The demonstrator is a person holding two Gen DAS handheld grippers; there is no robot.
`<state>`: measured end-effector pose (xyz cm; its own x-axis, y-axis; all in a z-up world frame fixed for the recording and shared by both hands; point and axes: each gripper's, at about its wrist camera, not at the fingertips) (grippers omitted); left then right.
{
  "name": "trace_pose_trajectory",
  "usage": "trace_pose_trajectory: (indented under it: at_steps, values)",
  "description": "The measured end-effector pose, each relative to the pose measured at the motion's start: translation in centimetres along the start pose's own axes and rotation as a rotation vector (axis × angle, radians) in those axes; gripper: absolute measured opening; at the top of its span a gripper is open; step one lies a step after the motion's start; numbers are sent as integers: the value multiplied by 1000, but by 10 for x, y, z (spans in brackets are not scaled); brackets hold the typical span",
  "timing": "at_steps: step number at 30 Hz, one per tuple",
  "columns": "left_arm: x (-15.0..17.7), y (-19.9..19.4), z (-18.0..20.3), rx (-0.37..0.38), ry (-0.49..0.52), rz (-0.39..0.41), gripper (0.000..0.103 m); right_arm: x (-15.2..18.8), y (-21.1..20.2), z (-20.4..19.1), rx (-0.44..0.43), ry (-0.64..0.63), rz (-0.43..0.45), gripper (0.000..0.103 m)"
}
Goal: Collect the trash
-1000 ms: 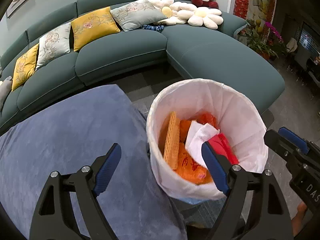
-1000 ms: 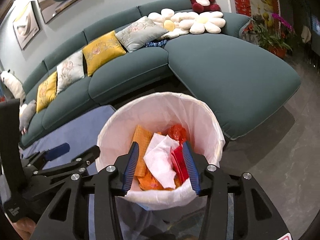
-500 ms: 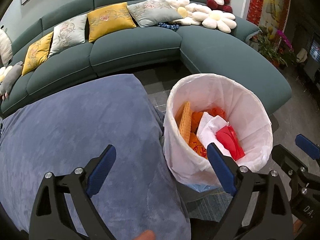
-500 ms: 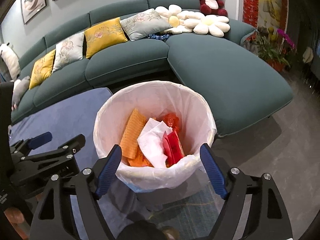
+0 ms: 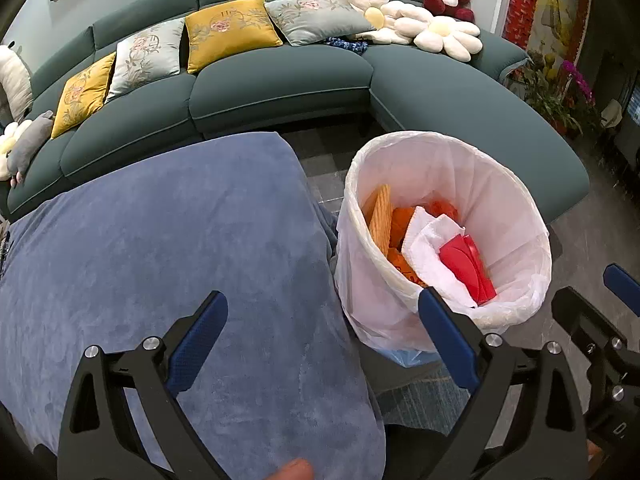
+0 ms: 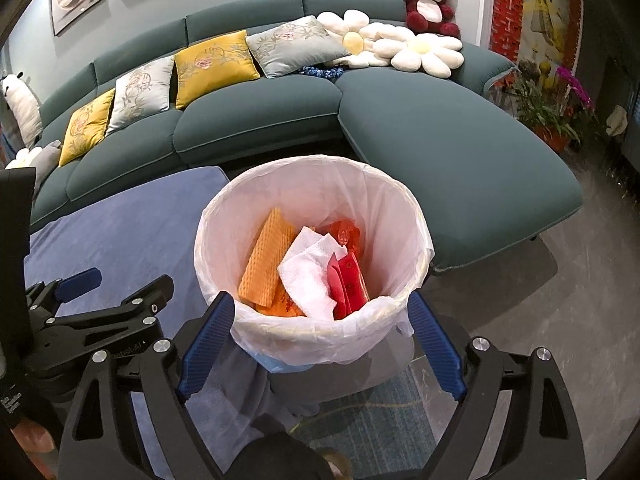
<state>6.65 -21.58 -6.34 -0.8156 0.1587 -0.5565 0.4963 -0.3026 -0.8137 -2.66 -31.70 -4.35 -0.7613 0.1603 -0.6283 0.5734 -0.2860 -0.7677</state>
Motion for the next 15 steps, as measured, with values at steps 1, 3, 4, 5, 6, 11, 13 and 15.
trace_pose_trajectory:
  at_steps: [1,3,4,5,6,11,13,15]
  values:
    - [0,0,1,0,2,0,92,0,0,0,-4,-2,-3,87]
    - [1,-1,2,0,6,2,92,1,1,0,-4,-4,-5,90]
    - [1,-1,2,0,6,3,92,1,2,0,-3,-3,-8,97]
    - [1,-1,3,0,7,3,92,1,2,-1,-2,-2,-4,97]
    - [2,-1,3,1,7,3,93,2,1,0,0,-2,1,96]
    - [2,1,5,0,8,-1,93,4,2,1,1,7,7,96]
    - [2,1,6,0,13,0,93,4,2,1,1,10,12,96]
    - [3,1,7,1,20,2,93,5,2,1,-1,13,15,96]
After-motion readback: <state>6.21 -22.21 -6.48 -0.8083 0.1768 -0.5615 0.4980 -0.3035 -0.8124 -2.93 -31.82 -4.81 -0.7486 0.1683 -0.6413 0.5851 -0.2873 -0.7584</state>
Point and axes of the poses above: each gripper's, at about its wrist camera, not at the fingertips, and y roughly the way its jaws point, z to its right, x to its underside, and after that the axes turned 15 degrees about -y, right-handed
